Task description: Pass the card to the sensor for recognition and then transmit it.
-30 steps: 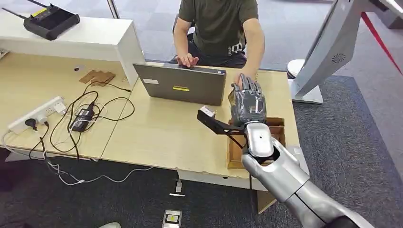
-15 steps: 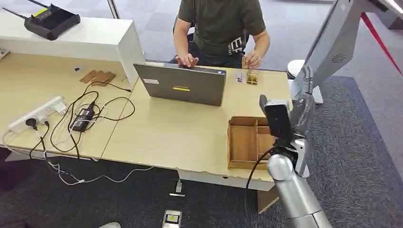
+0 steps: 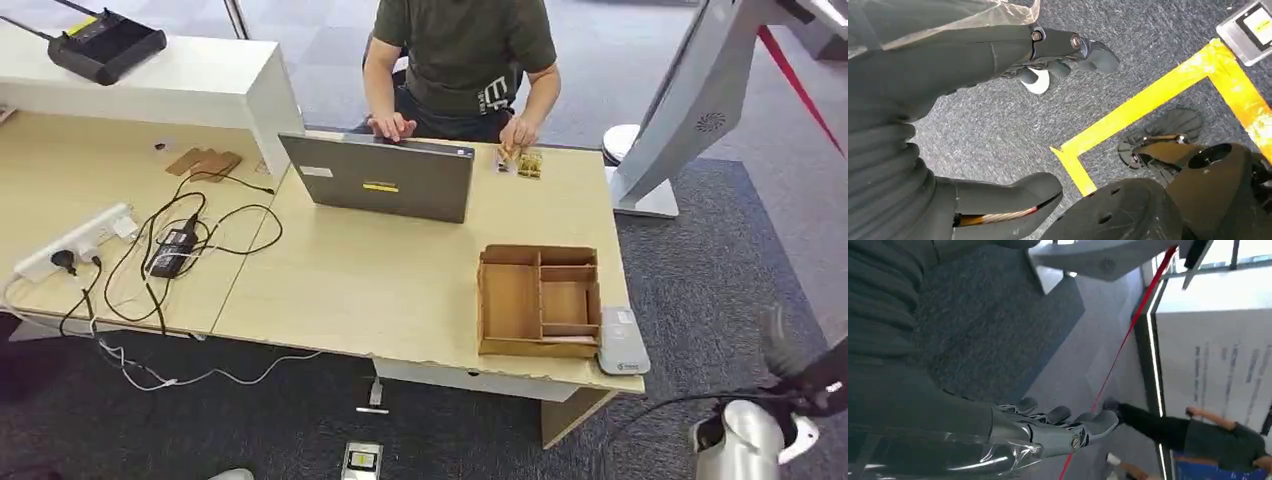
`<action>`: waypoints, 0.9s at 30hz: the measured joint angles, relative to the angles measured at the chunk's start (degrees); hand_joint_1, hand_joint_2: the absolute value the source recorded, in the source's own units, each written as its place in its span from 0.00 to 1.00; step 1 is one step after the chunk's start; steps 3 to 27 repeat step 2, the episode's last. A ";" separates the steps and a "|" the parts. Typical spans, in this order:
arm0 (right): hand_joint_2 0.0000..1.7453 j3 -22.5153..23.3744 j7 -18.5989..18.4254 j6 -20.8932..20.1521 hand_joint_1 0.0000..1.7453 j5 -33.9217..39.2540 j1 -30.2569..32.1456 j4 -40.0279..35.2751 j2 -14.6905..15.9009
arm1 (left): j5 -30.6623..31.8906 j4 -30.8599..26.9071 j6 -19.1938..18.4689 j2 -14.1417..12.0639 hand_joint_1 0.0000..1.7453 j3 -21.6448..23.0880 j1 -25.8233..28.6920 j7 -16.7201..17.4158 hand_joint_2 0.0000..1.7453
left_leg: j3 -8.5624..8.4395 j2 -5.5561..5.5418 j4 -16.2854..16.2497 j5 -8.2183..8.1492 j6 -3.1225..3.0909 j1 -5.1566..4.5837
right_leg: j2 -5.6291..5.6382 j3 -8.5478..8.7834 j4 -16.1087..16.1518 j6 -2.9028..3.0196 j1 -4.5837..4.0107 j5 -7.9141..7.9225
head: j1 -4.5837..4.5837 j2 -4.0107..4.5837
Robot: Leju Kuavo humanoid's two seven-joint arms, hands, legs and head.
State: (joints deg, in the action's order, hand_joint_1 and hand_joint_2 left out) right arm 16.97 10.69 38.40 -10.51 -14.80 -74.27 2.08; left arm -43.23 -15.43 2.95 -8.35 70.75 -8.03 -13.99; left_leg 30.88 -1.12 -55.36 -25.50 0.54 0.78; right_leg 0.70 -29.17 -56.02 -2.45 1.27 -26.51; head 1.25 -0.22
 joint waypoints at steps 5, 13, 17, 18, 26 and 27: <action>1.00 4.20 2.12 0.00 0.00 1.76 1.88 2.58 0.24 | -0.68 0.00 0.26 -0.04 0.00 -0.39 0.36 -0.39 1.00 | 0.00 -0.01 0.01 -0.03 0.00 0.00 | -0.01 0.00 0.00 -0.02 0.00 -0.02 | 0.02 0.00; 1.00 4.20 2.12 0.00 0.00 1.76 1.88 2.58 0.24 | -0.68 0.00 0.26 -0.04 0.00 -0.39 0.36 -0.39 1.00 | 0.00 -0.01 0.01 -0.03 0.00 0.00 | -0.01 0.00 0.00 -0.02 0.00 -0.02 | 0.02 0.00; 1.00 4.20 2.12 0.00 0.00 1.76 1.88 2.58 0.24 | -0.68 0.00 0.26 -0.04 0.00 -0.39 0.36 -0.39 1.00 | 0.00 -0.01 0.01 -0.03 0.00 0.00 | -0.01 0.00 0.00 -0.02 0.00 -0.02 | 0.02 0.00; 1.00 4.20 2.12 0.00 0.00 1.76 1.88 2.58 0.24 | -0.68 0.00 0.26 -0.04 0.00 -0.39 0.36 -0.39 1.00 | 0.00 -0.01 0.01 -0.03 0.00 0.00 | -0.01 0.00 0.00 -0.02 0.00 -0.02 | 0.02 0.00; 1.00 4.20 2.12 0.00 0.00 1.76 1.88 2.58 0.24 | -0.68 0.00 0.26 -0.04 0.00 -0.39 0.36 -0.39 1.00 | 0.00 -0.01 0.01 -0.03 0.00 0.00 | -0.01 0.00 0.00 -0.02 0.00 -0.02 | 0.02 0.00; 1.00 4.20 2.12 0.00 0.00 1.76 1.88 2.58 0.24 | -0.68 0.00 0.26 -0.04 0.00 -0.39 0.36 -0.39 1.00 | 0.00 -0.01 0.01 -0.03 0.00 0.00 | -0.01 0.00 0.00 -0.02 0.00 -0.02 | 0.02 0.00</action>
